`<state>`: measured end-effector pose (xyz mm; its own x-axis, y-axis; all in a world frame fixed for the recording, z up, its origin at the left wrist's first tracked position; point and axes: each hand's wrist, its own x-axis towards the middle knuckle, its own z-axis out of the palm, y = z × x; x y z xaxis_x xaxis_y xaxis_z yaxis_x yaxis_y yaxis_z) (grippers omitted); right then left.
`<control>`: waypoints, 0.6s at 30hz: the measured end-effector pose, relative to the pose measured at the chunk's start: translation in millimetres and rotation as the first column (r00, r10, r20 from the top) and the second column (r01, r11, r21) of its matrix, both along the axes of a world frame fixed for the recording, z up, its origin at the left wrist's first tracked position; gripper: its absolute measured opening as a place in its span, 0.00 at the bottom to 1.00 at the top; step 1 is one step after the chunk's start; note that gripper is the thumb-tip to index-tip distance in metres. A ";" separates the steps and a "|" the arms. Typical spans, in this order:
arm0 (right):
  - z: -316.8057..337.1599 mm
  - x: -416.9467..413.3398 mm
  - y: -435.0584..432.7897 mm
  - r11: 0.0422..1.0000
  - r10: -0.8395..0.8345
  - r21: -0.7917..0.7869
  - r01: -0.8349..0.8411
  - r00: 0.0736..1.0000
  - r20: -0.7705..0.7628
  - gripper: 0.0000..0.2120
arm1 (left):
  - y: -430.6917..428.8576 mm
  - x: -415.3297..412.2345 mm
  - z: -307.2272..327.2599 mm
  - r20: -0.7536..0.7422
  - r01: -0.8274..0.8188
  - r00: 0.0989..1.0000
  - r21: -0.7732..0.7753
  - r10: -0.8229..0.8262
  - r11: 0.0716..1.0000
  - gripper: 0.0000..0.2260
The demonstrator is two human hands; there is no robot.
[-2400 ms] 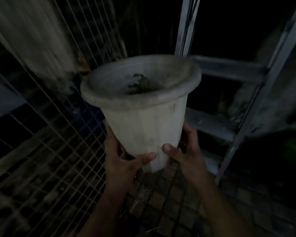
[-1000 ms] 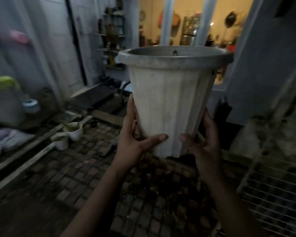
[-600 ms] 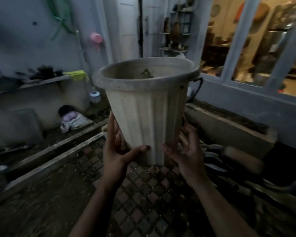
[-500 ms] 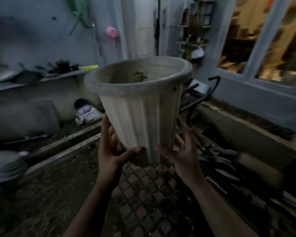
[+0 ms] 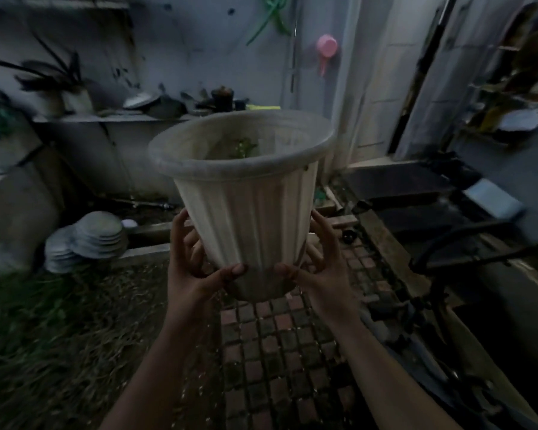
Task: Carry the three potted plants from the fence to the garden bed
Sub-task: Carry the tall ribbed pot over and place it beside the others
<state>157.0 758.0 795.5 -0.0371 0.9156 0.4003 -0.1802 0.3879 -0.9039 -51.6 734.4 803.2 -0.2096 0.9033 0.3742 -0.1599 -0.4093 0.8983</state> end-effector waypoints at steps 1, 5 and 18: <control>-2.5 -0.1 20.3 1.000 0.027 0.000 -0.027 1.000 0.003 0.46 | 18.0 -0.2 -4.9 0.004 -0.013 1.000 0.005 0.013 1.000 0.53; -9.8 -0.6 98.7 0.995 0.068 -0.074 -0.069 0.998 -0.014 0.42 | 90.8 3.8 -20.2 0.015 -0.059 0.998 -0.015 0.059 0.998 0.50; -57.9 32.6 361.1 0.944 0.119 -0.277 -0.177 0.970 -0.214 0.34 | 328.8 54.6 -48.9 -0.028 -0.189 0.982 -0.088 0.187 0.978 0.45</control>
